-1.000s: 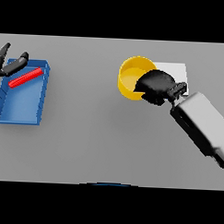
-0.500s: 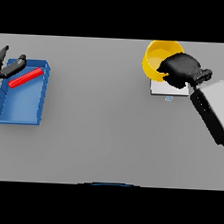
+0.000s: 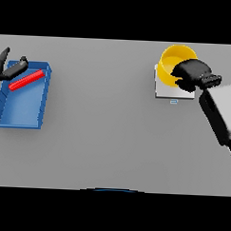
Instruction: Pick up the red beaker and tilt it to pour out 1 green nut into yellow bowl. Pick up the yellow bowl and place it on the metallic measuring scale.
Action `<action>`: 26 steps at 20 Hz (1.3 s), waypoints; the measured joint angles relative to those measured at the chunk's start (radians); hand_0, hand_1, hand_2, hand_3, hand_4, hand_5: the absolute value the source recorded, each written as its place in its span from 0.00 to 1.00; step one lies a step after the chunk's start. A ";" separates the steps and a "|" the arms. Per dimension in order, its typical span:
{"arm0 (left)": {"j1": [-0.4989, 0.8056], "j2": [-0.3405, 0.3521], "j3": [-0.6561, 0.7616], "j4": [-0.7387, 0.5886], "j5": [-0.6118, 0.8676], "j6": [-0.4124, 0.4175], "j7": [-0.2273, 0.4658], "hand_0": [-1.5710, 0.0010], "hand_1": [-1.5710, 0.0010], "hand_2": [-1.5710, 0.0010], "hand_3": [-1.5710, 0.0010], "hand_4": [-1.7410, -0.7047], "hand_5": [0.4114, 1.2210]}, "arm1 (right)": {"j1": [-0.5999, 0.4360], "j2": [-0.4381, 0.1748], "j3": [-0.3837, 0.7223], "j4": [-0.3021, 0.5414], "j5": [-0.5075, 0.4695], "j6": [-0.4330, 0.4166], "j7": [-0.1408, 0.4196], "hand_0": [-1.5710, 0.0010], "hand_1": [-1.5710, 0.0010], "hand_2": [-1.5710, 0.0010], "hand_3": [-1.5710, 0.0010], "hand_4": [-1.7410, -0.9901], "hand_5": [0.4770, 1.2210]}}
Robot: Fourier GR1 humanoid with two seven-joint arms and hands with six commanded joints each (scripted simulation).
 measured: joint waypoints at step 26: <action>0.001 -0.003 -0.004 -0.018 0.004 -0.003 0.006 1.00 1.00 1.00 1.00 0.88 0.43 | -0.008 0.009 -0.011 0.088 -0.031 0.074 0.023 0.96 0.96 0.97 0.97 0.47 0.41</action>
